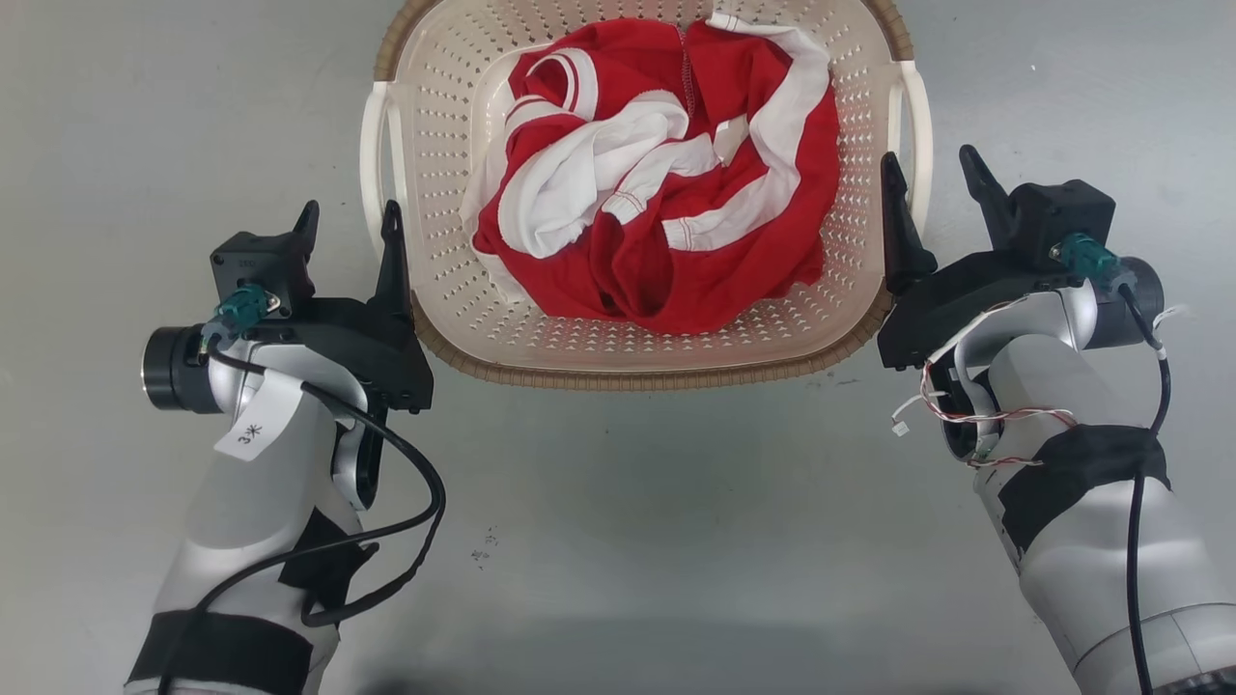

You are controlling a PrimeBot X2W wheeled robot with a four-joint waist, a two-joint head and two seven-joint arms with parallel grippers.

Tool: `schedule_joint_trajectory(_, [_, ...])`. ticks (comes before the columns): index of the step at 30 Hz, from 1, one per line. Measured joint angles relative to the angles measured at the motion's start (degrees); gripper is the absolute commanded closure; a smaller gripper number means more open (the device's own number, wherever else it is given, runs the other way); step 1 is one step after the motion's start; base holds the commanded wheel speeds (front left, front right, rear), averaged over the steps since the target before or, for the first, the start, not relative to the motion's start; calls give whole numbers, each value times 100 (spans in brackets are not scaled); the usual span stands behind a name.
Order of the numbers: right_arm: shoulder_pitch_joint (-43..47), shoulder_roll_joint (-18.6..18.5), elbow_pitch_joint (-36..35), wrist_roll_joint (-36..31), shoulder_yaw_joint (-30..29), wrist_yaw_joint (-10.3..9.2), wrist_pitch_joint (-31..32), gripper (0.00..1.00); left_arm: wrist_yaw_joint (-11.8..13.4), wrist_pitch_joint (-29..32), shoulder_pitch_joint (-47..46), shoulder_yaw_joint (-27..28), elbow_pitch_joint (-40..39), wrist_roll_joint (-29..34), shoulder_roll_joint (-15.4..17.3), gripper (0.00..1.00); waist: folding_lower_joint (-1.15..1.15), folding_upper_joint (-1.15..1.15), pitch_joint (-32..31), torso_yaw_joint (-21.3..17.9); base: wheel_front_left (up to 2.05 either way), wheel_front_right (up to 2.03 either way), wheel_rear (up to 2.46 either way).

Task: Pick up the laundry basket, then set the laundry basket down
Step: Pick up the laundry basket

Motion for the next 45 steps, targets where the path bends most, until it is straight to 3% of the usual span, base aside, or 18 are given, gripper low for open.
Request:
schedule_joint_trajectory(10, [-266, 14, 301, 131, 136, -8, 48, 0, -53, 1, -261, -109, 339, 0, -4, 0, -1, 0, 169, 16, 0, 0, 0])
schedule_joint_trajectory(26, [-439, 13, 378, 708, 834, -105, 99, 0, -100, -2, -614, -325, 726, -166, -48, 0, 0, 0, 259, 150, 0, 0, 0])
schedule_joint_trajectory(28, [-440, 12, 378, 765, 925, -116, 101, 4, -100, -3, -631, -376, 740, -216, -42, 0, -1, 0, 258, 150, 0, 0, 0])
schedule_joint_trajectory(31, [-447, 13, 375, 872, 1057, -162, 102, 7, -100, -3, -680, -478, 773, -358, -36, 10, 0, 0, 253, 144, 0, 0, 0])
schedule_joint_trajectory(38, [-479, 12, 375, 1095, 1298, -220, 126, 18, -101, -12, -702, -680, 821, -515, -36, 45, 0, 0, 239, 111, 0, 0, 0])
schedule_joint_trajectory(40, [-503, 11, 378, 1140, 1354, -267, 131, 30, -101, -15, -709, -730, 836, -539, -35, 50, 0, 0, 235, 100, 0, 0, 0])
schedule_joint_trajectory(41, [-512, 7, 380, 1170, 1380, -279, 145, 30, -101, -21, -711, -753, 842, -561, -35, 50, 0, 0, 234, 94, 0, 0, 0])
schedule_joint_trajectory(43, [-519, -11, 385, 1247, 1429, -312, 145, 47, -101, -29, -717, -803, 857, -591, -26, 53, 0, 0, 231, 83, 0, 0, 0])
schedule_joint_trajectory(45, [-530, -26, 393, 1316, 1480, -318, 145, 55, -101, -29, -738, -873, 884, -648, -23, 57, 0, 0, 230, 74, 0, 0, 0])
